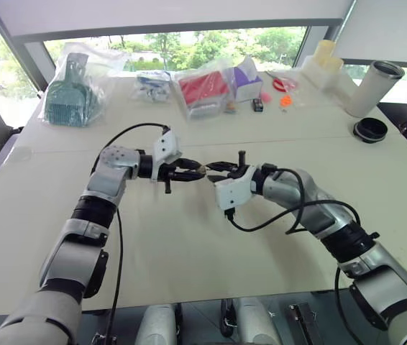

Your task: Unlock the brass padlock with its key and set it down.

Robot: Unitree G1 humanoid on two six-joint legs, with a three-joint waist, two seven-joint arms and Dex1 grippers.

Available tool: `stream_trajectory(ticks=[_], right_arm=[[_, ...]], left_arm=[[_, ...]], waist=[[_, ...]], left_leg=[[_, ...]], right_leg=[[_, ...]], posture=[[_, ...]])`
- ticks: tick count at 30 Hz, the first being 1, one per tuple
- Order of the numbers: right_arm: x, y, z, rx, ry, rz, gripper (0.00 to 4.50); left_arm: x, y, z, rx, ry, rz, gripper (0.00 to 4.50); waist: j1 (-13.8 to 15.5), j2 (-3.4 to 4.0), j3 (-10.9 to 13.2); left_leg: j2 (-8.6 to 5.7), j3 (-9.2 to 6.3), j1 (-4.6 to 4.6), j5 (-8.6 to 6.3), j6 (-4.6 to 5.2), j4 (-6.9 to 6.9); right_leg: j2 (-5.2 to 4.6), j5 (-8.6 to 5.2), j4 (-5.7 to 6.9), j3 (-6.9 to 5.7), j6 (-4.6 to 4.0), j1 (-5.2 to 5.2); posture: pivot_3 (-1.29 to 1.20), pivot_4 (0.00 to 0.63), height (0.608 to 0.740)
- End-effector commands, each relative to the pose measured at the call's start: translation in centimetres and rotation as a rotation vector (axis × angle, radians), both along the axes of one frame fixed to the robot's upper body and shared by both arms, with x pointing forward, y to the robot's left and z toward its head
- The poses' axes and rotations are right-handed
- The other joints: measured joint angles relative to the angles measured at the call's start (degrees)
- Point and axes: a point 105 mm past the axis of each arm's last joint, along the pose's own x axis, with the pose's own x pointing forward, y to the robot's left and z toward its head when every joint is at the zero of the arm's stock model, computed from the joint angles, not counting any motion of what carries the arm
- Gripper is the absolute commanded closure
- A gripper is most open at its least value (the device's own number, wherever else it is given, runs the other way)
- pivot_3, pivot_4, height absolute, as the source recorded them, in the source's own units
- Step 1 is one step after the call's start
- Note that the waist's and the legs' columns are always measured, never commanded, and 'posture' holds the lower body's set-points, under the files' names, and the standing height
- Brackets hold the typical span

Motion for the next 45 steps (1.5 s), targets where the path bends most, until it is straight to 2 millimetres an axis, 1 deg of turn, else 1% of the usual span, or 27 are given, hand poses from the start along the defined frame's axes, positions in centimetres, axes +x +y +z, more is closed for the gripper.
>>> stream_trajectory(ticks=[1,2,3,15,16,18,20,22,23,24,25,34,36,37,39,42,43,45], right_arm=[[0.0,-0.5,1.4,0.035,-0.08,0.007,1.06],[-0.1,-0.5,1.5,0.037,-0.096,0.011,0.45],[-0.1,-0.5,1.7,0.041,-0.107,0.016,0.03],[0.3,0.6,2.4,0.061,-0.174,0.049,0.03],[0.3,0.7,2.5,0.06,-0.178,0.053,0.26],[0.3,1.0,2.6,0.062,-0.188,0.061,0.91],[0.2,1.2,2.8,0.064,-0.203,0.075,1.88],[0.2,1.3,2.8,0.06,-0.207,0.082,2.98],[0.2,1.4,2.7,0.059,-0.207,0.084,3.45],[0.2,1.4,2.7,0.058,-0.209,0.087,3.82],[0.1,1.4,2.7,0.058,-0.212,0.09,4.34],[0.0,1.4,2.7,0.051,-0.223,0.098,4.4],[0.1,1.4,2.7,0.047,-0.22,0.094,4.4],[0.1,1.3,2.6,0.045,-0.22,0.092,4.4],[0.2,1.2,2.5,0.041,-0.215,0.085,4.4],[0.4,0.9,2.4,0.039,-0.205,0.071,4.4],[0.4,0.8,2.3,0.038,-0.201,0.067,4.4],[0.4,0.7,2.1,0.038,-0.196,0.063,4.4]], left_arm=[[0.1,0.2,2.4,-0.043,-0.038,-0.004,3.74],[0.1,0.1,2.5,-0.047,-0.035,-0.005,3.74],[0.1,0.0,2.6,-0.05,-0.033,-0.006,3.74],[-0.3,-0.8,2.9,-0.049,-0.025,-0.047,3.74],[-0.4,-0.8,2.8,-0.049,-0.024,-0.049,3.74],[-0.5,-0.9,2.8,-0.048,-0.023,-0.051,3.74],[-0.5,-0.9,2.8,-0.048,-0.022,-0.052,3.74],[-0.5,-0.9,2.7,-0.048,-0.018,-0.054,3.74],[-0.5,-0.9,2.7,-0.047,-0.017,-0.054,3.74],[-0.5,-0.9,2.6,-0.047,-0.016,-0.054,3.74],[-0.6,-0.9,2.6,-0.047,-0.015,-0.054,3.74],[-0.5,-0.9,2.4,-0.054,0.001,-0.041,3.74],[-0.2,-0.8,2.5,-0.065,-0.001,-0.015,2.71],[-0.1,-0.8,2.6,-0.067,-0.002,-0.01,2.35],[0.0,-0.6,2.7,-0.071,-0.014,-0.002,1.44],[0.2,0.0,3.4,-0.101,-0.038,0.035,0.23],[0.2,0.2,3.8,-0.12,-0.04,0.046,0.05],[0.2,0.6,4.5,-0.159,-0.039,0.064,0.05]], waist=[[0.0,0.0,0.0],[0.0,0.0,0.0],[0.0,0.0,0.0],[0.1,0.0,0.0],[0.1,0.0,0.0],[0.1,0.0,0.0],[0.2,0.0,0.0],[0.2,0.0,0.0],[0.2,0.0,0.0],[0.2,0.01,0.0],[0.1,0.0,0.0],[0.1,0.0,0.0],[0.2,0.0,0.0],[0.2,0.0,0.0],[0.1,0.0,0.0],[0.1,0.0,0.0],[0.1,0.0,0.0],[0.1,0.0,0.0]], left_leg=[[0.0,0.0,0.0,0.0,0.0,0.01],[0.0,0.0,0.0,0.0,-0.01,0.01],[0.0,0.0,0.0,0.0,-0.01,0.02],[0.0,0.0,0.0,0.0,0.0,0.02],[0.0,0.0,0.0,0.0,-0.01,0.02],[0.0,0.0,0.0,0.0,-0.01,0.02],[0.0,0.0,0.0,0.0,-0.01,0.02],[0.0,0.0,0.0,0.0,-0.01,0.02],[0.0,0.0,0.0,0.0,-0.01,0.02],[0.0,-0.01,0.0,0.0,-0.01,0.02],[-0.01,0.01,0.01,0.0,0.0,0.02],[0.0,0.0,0.0,0.0,-0.01,0.02],[0.0,0.0,0.0,0.0,-0.01,0.02],[0.0,0.0,0.0,0.0,-0.01,0.02],[0.0,0.0,0.01,0.0,-0.01,0.02],[-0.01,0.0,0.01,0.0,-0.01,0.02],[0.0,0.0,0.01,0.0,-0.01,0.02],[0.0,0.0,0.01,0.0,-0.01,0.02]], right_leg=[[0.0,0.0,0.0,0.0,0.0,0.0],[0.0,0.0,0.0,0.0,0.0,0.0],[0.0,0.0,0.0,0.0,0.0,0.01],[0.0,0.0,0.0,0.01,-0.01,0.02],[0.0,0.0,0.0,0.02,-0.01,0.02],[0.0,0.0,0.0,0.02,-0.01,0.02],[0.0,0.0,0.0,0.02,-0.01,0.02],[-0.01,0.0,0.0,0.02,-0.01,0.02],[-0.01,0.0,0.0,0.02,-0.01,0.02],[-0.01,0.0,0.0,0.02,-0.01,0.02],[-0.01,0.0,0.0,0.04,-0.01,0.01],[0.0,0.0,0.0,0.03,-0.01,0.02],[0.0,0.0,0.0,0.03,-0.01,0.02],[0.0,0.0,0.0,0.03,-0.01,0.02],[0.0,0.0,0.0,0.04,-0.01,0.02],[0.0,0.0,0.0,0.03,-0.01,0.02],[0.0,0.0,0.0,0.03,-0.01,0.02],[-0.01,0.0,0.0,0.04,-0.01,0.02]], posture=[[0.0,0.15,0.74],[0.0,0.15,0.74],[0.0,0.15,0.74],[0.0,0.15,0.74],[0.0,0.15,0.74],[0.0,0.15,0.74],[0.0,0.15,0.74],[0.0,0.15,0.74],[0.0,0.15,0.74],[0.0,0.15,0.74],[0.0,0.15,0.74],[0.0,0.15,0.74],[0.0,0.15,0.74],[0.0,0.15,0.74],[0.0,0.15,0.74],[0.0,0.15,0.74],[0.0,0.15,0.74],[0.0,0.15,0.74]])
